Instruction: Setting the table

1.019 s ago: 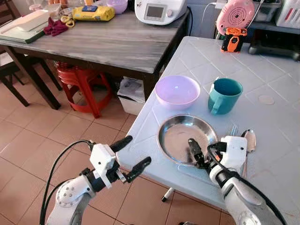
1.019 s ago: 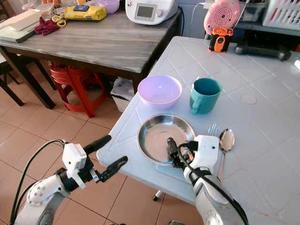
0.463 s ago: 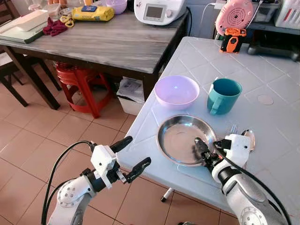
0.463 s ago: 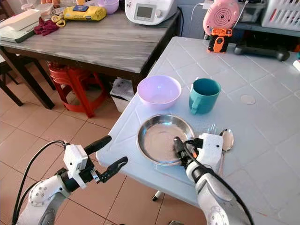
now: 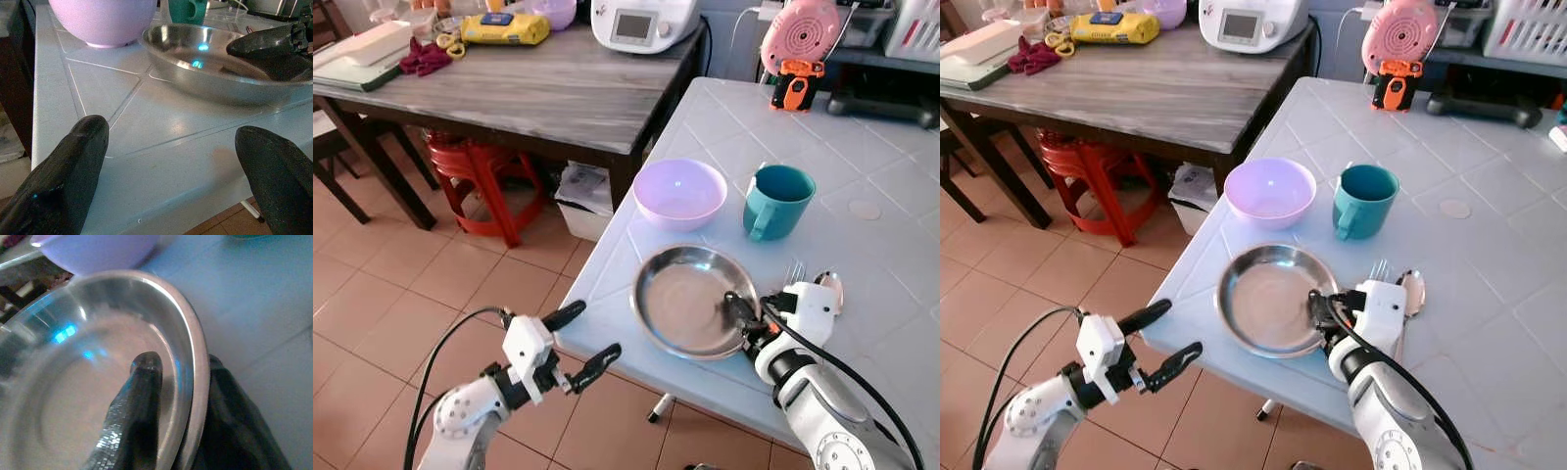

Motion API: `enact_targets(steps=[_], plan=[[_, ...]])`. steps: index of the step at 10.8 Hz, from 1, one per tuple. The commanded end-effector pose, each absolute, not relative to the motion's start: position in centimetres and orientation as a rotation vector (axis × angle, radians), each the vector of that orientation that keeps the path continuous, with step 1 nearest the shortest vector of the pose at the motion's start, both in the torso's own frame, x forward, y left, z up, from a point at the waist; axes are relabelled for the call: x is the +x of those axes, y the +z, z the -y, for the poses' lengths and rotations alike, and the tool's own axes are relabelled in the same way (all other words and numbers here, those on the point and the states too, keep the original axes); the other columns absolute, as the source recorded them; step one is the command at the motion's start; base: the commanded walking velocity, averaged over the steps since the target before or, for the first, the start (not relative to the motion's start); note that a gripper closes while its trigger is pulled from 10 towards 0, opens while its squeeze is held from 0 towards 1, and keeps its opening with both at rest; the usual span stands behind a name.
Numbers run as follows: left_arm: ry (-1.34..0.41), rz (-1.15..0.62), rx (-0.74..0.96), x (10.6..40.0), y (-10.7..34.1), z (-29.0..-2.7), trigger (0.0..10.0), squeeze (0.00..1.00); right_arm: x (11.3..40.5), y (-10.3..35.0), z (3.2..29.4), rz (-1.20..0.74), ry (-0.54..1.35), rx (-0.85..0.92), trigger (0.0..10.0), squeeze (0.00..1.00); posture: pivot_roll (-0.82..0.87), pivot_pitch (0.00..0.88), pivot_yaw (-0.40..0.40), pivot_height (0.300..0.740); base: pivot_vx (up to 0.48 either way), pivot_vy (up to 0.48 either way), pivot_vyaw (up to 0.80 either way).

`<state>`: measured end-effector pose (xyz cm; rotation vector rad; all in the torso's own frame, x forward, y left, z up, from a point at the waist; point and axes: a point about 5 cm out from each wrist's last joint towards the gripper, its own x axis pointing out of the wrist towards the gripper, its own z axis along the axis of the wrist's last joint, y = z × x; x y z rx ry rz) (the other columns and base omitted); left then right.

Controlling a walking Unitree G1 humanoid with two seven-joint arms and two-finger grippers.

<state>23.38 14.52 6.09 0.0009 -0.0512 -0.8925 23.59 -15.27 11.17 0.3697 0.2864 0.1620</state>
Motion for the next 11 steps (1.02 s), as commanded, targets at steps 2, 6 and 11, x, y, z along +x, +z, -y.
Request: enact_targets(steps=[2,6,11], plan=[[-0.852,0.045,0.023,23.5,5.2,-15.2,10.0,0.0,23.0,9.4,14.5,-0.386,0.179,0.414,0.0,0.0,-0.07,0.123,0.073,0.74,0.0,0.0,0.0],[-0.625,0.326,-0.004,28.0,14.3,-16.1,10.0,0.0,23.1,9.4,14.4,-0.387,0.185,0.417,0.0,0.0,-0.06,0.122,0.071,0.74,0.0,0.0,0.0],[-0.241,0.195,0.157,30.2,13.4,-17.1,10.0,0.0,24.0,10.4,14.1,-0.286,0.194,0.343,0.0,0.0,-0.05,0.108,0.09,0.74,0.0,0.0,0.0]])
